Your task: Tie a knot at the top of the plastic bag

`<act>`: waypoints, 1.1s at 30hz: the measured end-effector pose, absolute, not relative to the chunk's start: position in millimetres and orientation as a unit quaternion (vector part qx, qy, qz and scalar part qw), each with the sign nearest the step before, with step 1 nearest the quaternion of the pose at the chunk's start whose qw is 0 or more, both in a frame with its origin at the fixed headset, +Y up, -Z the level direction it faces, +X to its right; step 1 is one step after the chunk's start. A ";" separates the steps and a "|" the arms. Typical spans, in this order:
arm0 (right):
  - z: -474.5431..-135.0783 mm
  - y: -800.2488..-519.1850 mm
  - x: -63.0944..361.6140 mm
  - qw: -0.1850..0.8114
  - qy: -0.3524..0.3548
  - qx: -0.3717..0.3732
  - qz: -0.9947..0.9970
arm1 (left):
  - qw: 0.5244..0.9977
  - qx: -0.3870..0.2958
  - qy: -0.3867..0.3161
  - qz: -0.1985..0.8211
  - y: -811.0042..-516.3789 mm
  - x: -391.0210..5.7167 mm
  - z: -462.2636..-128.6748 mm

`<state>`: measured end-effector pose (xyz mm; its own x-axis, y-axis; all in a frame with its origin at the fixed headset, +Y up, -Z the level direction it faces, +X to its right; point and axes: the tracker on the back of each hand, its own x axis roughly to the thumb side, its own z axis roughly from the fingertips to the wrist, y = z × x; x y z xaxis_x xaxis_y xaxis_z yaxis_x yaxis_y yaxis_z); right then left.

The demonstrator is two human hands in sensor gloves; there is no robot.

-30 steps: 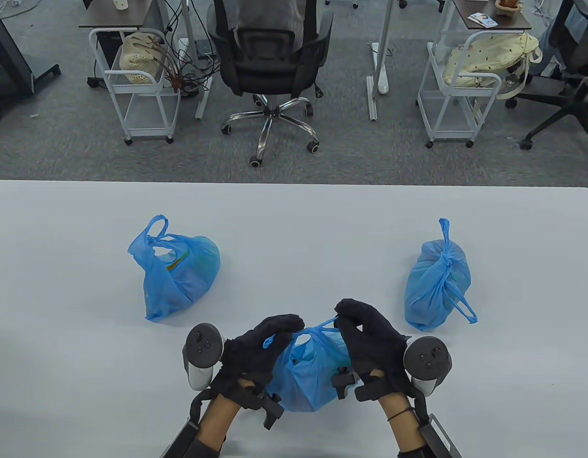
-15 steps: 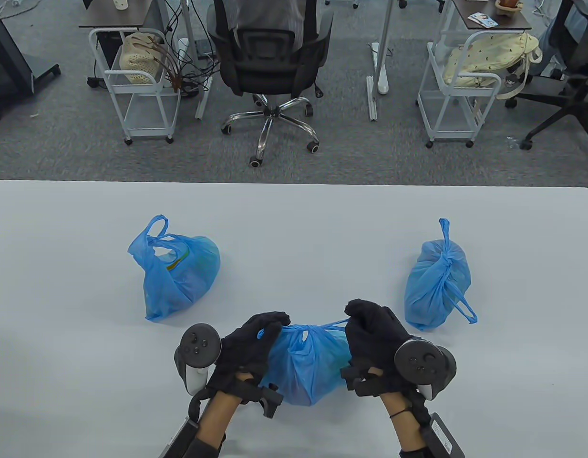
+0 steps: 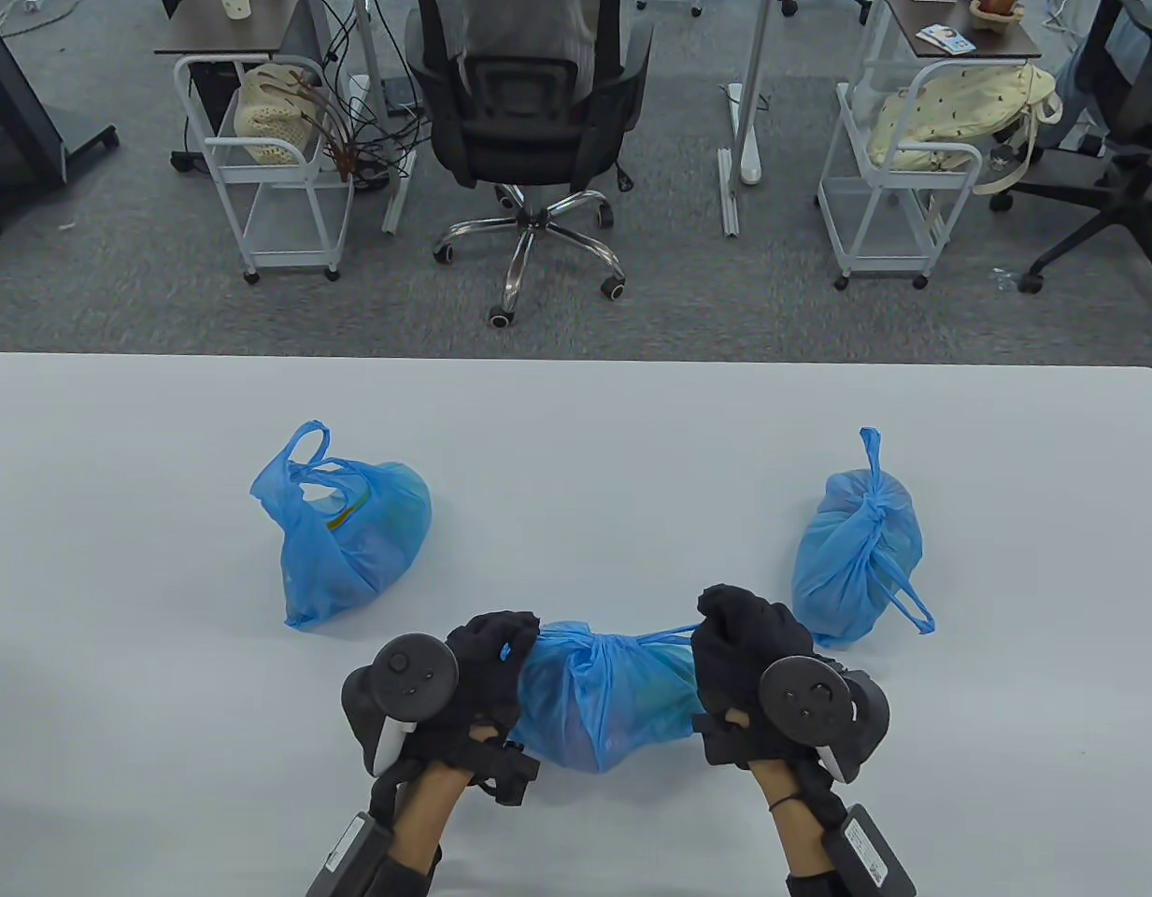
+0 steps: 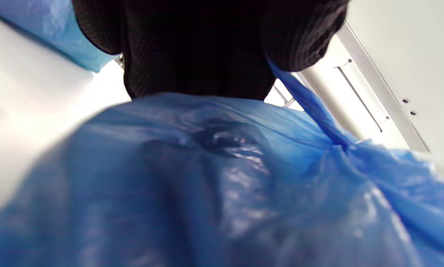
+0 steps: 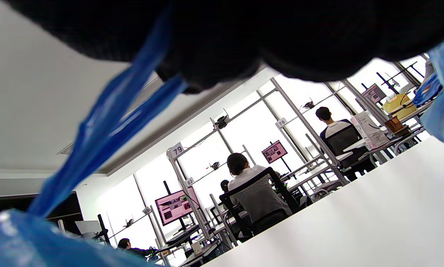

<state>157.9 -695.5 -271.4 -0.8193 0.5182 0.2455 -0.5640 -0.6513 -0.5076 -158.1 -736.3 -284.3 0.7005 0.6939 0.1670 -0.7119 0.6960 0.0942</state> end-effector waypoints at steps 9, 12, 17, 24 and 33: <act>-273.1 -697.0 157.1 0.233 -0.291 0.029 0.927 | 0.942 0.066 -0.020 0.328 -743.1 -160.6 -287.4; -274.7 -698.7 160.6 0.217 -0.288 0.017 0.933 | 0.951 0.068 -0.007 0.303 -743.6 -161.2 -288.8; -277.7 -702.4 171.1 0.220 -0.285 0.003 0.933 | 0.947 0.060 -0.016 0.315 -745.1 -158.2 -287.4; -272.0 -696.6 171.8 0.264 -0.315 0.022 0.911 | 0.936 0.063 -0.038 0.344 -745.3 -160.3 -285.6; -262.4 -687.5 147.5 0.341 -0.335 0.105 0.872 | 0.919 0.056 -0.051 0.386 -746.8 -162.7 -285.3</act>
